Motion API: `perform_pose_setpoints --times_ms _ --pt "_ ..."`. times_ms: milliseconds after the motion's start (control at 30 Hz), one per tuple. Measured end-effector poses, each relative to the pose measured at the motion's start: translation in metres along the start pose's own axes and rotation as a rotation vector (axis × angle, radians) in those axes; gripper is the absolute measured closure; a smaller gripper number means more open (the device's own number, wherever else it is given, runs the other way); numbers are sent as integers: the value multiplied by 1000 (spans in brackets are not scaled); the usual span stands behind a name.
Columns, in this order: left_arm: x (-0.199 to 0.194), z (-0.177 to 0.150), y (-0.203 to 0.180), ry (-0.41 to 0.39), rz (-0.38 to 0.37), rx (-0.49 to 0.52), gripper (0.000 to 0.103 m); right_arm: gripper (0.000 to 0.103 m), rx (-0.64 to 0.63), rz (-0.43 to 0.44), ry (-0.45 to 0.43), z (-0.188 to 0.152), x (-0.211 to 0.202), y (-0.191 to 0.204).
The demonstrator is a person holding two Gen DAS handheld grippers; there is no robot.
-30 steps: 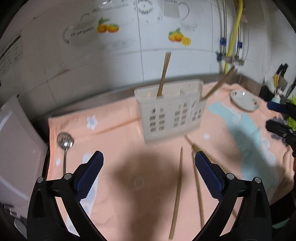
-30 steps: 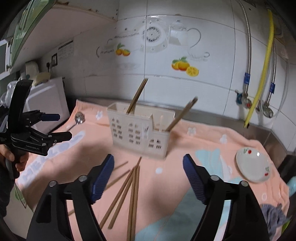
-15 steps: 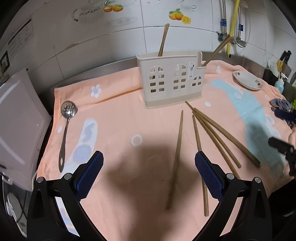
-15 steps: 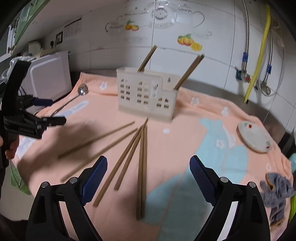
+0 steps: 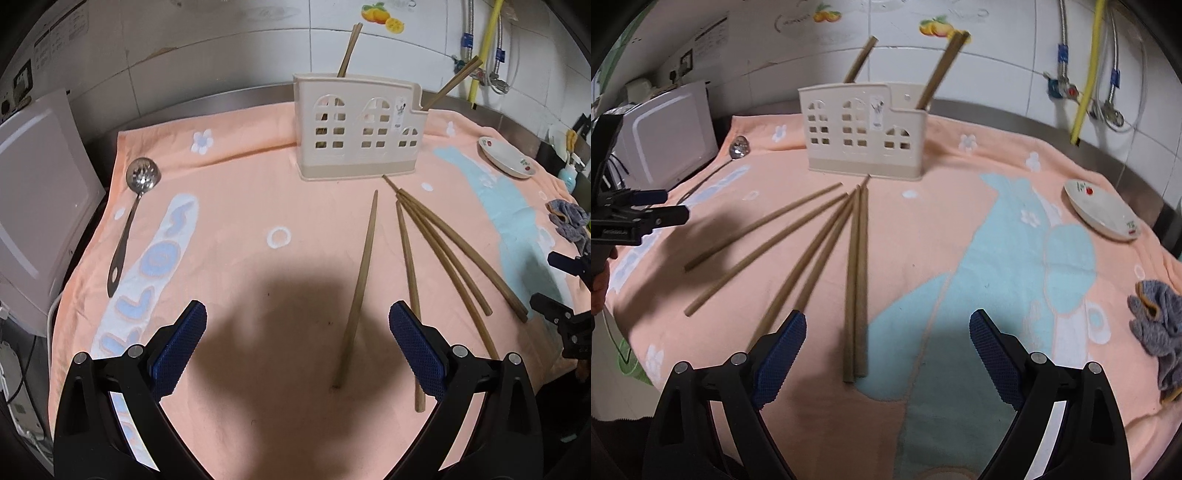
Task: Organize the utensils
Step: 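Move the open left tool back toward the remaining chopsticks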
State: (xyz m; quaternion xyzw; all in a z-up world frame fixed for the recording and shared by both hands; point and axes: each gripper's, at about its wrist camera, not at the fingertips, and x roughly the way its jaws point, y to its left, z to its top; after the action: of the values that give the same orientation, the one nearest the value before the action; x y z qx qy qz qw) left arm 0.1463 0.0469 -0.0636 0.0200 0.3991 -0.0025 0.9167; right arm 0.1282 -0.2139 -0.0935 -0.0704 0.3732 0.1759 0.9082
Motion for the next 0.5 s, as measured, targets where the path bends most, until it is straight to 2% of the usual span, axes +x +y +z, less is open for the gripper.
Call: perform_pose_setpoints --times_ms 233,300,500 --pt "5 -2 1 11 -1 -3 5 27 31 -11 30 -1 11 -9" --pt "6 -3 0 14 -4 0 5 34 40 -14 39 -1 14 -10" --pt "8 -5 0 21 -2 2 5 41 35 0 53 0 20 -8"
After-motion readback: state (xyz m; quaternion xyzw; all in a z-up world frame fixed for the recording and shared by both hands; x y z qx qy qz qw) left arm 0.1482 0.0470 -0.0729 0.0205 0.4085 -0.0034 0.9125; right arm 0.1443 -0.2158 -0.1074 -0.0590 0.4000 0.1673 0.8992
